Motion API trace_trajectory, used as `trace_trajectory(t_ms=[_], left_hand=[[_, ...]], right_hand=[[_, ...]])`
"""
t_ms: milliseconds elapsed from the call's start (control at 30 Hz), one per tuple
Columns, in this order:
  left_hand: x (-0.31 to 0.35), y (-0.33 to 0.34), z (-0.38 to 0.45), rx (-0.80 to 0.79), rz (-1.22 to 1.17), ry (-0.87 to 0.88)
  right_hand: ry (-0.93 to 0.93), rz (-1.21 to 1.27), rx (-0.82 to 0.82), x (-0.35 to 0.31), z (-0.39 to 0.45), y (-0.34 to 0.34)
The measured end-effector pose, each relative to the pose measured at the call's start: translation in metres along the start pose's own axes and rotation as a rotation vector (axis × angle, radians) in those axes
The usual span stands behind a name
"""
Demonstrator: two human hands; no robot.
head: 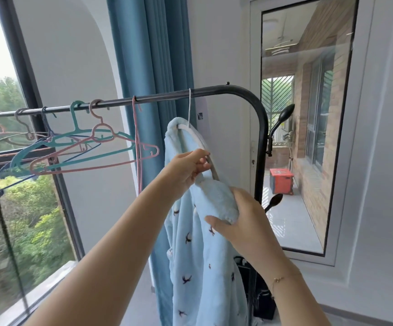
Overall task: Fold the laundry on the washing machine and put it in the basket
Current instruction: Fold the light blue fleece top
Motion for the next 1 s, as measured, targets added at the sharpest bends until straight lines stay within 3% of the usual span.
trace_trajectory(t_ms=[100, 267, 500, 633, 767, 933, 1000], left_hand=[[0.002, -0.002, -0.005, -0.030, 0.043, 0.040], [-0.003, 0.008, -0.018, -0.211, 0.360, 0.126], [-0.001, 0.009, -0.026, -0.090, 0.261, 0.177], [-0.001, 0.008, -0.023, -0.024, 0.212, 0.137], [-0.003, 0.013, -0.024, -0.006, 0.199, 0.139], [-0.003, 0.013, -0.026, 0.055, 0.206, 0.169], [-0.004, 0.013, -0.027, 0.048, 0.211, 0.155]], right_hand=[[-0.043, -0.110, 0.036, -0.001, 0.002, -0.002], [-0.069, -0.001, 0.131, 0.000, -0.004, -0.007], [-0.040, 0.112, 0.436, 0.009, -0.019, -0.008], [-0.075, 0.142, 0.477, 0.012, -0.018, -0.007], [-0.119, 0.148, 0.386, 0.015, -0.023, -0.012], [0.026, 0.075, -0.026, 0.028, -0.018, -0.010], [-0.019, -0.023, -0.016, 0.028, -0.017, -0.016]])
Point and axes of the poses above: each hand's wrist, its own z-axis towards the middle knuckle, its own y-axis out of the palm, x = y × z, the point moved 6 cm from there along z, towards the middle knuckle, and after that the axes turned 10 degrees about y, right-handed, at the moved point
